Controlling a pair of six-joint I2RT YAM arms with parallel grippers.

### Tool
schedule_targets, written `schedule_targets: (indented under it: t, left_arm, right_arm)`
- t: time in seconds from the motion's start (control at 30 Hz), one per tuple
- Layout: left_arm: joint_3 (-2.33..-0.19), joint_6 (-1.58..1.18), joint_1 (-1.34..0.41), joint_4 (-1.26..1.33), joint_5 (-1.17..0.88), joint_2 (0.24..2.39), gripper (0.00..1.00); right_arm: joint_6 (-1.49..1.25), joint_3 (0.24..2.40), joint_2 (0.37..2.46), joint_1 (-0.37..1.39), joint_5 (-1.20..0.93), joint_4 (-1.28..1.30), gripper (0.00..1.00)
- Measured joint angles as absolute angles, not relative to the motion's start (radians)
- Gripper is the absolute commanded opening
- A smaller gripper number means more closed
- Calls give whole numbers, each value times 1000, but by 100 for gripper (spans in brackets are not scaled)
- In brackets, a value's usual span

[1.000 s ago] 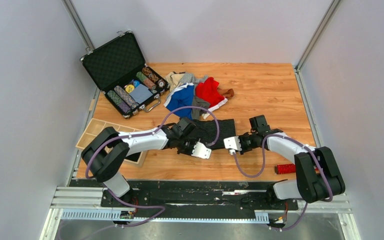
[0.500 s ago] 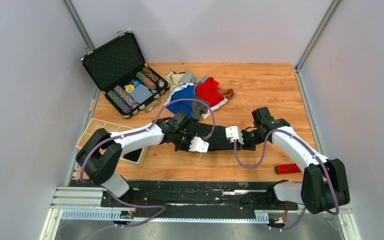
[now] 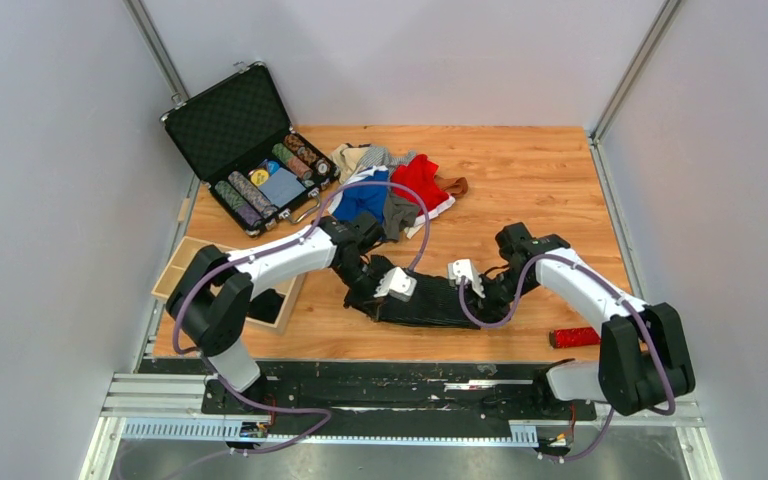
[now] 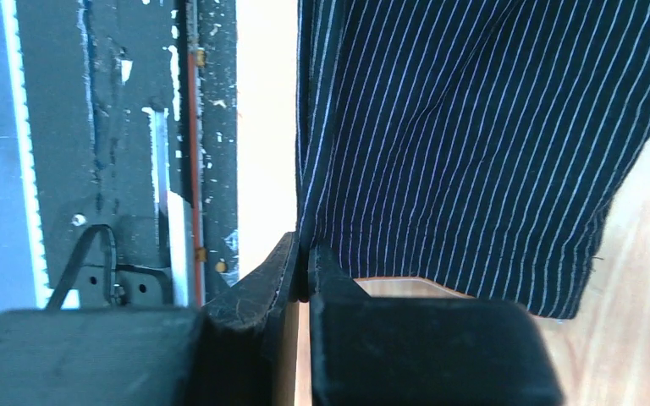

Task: Roll the underwear
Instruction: Fold the underwear at the center of the board.

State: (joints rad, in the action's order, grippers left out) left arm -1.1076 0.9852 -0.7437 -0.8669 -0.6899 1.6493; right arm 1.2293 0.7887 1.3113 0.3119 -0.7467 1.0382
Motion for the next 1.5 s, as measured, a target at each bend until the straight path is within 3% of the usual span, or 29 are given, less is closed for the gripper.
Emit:
schedule_targets:
  t: [0.73, 1.5]
  left_arm:
    - [-1705, 1144, -638, -1444, -784, 2096, 0]
    - [-1961, 1032, -570, -1392, -694, 2263, 0]
  right_arm:
    - [1176, 1008, 1601, 216, -803, 1232, 0]
    - [1126, 1234, 1897, 118, -826, 1285, 0]
